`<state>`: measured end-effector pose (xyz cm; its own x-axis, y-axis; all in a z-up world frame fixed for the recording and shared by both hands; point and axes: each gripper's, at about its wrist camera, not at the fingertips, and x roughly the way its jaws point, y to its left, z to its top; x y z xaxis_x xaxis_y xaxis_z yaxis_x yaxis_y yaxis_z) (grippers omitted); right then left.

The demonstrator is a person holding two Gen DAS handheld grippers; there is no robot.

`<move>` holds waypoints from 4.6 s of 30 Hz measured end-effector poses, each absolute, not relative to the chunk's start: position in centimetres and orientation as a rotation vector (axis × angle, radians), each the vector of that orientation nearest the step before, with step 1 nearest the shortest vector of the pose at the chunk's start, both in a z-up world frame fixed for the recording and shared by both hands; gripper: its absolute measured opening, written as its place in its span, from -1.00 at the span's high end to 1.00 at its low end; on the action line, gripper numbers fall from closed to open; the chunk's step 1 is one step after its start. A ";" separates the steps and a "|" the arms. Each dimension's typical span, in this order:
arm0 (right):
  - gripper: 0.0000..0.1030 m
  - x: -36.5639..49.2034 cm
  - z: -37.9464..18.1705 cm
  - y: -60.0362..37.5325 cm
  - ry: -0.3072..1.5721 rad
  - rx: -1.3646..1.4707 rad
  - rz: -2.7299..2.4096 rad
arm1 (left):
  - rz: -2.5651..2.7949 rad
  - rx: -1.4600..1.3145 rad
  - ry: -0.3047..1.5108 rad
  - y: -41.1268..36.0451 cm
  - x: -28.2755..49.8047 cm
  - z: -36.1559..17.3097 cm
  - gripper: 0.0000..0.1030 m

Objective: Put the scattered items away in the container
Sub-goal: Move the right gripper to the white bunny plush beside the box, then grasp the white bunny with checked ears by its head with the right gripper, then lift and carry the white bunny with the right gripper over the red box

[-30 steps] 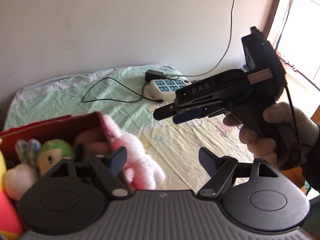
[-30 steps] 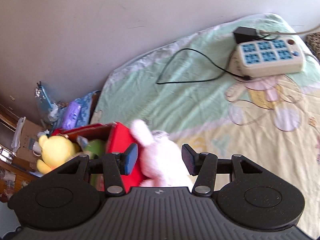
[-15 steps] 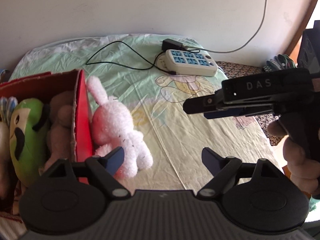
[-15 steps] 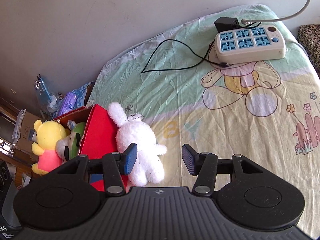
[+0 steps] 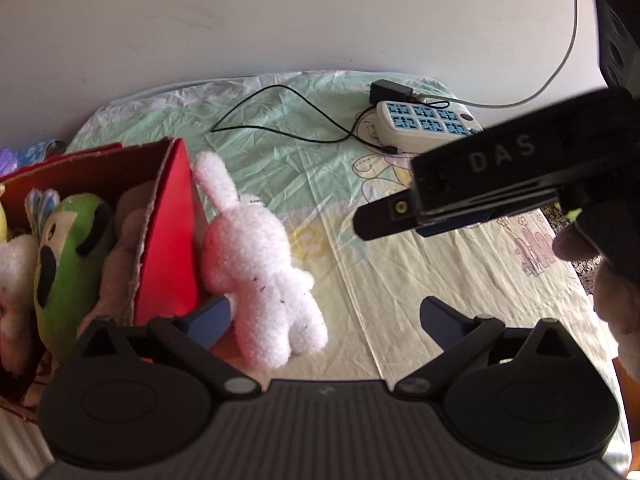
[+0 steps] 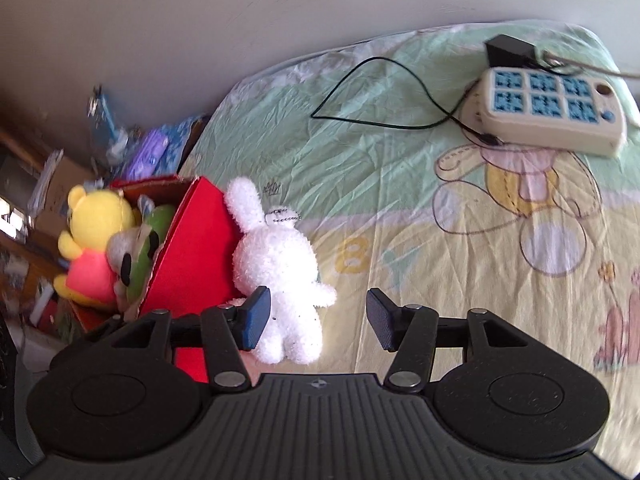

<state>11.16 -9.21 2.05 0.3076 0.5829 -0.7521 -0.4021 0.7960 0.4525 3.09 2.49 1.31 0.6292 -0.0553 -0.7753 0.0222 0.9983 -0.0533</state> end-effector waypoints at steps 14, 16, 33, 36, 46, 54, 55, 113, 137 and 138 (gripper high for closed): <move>-0.27 15.9 1.7 -2.2 1.132 -0.080 0.833 | 0.006 0.065 0.770 -1.3 1.2 1.6 -0.98; -0.27 16.3 1.0 -0.8 1.156 -0.079 0.851 | -0.002 0.052 0.805 -1.1 1.6 0.8 -0.98; -0.08 18.3 -2.2 -4.7 1.266 0.067 0.821 | 0.017 -0.009 0.905 0.8 3.9 -1.9 -0.98; -0.09 18.2 -2.7 -6.0 1.274 0.098 0.801 | 0.031 0.009 0.923 0.7 5.4 -2.7 -0.98; -0.10 19.6 -2.7 -9.0 1.238 0.147 0.714 | -0.023 -0.002 1.003 0.2 8.5 -5.2 -0.32; -0.20 20.9 -0.9 -12.8 1.137 0.242 0.668 | -0.193 -0.006 0.918 -2.0 7.7 -3.5 -0.77; -0.20 20.8 -1.0 -12.6 1.143 0.231 0.681 | -0.192 -0.019 0.912 -1.7 7.9 -3.6 -0.85; -0.05 13.3 -2.8 -15.1 1.164 0.505 0.724 | -0.281 -0.092 0.897 -1.0 6.6 -0.5 -0.36; -0.05 0.3 8.9 5.8 0.722 0.416 0.642 | -0.304 -0.030 0.570 19.9 -7.1 9.5 -0.38; -0.05 0.0 8.7 7.0 0.719 0.394 0.616 | -0.322 -0.041 0.578 21.1 -7.1 9.1 -0.37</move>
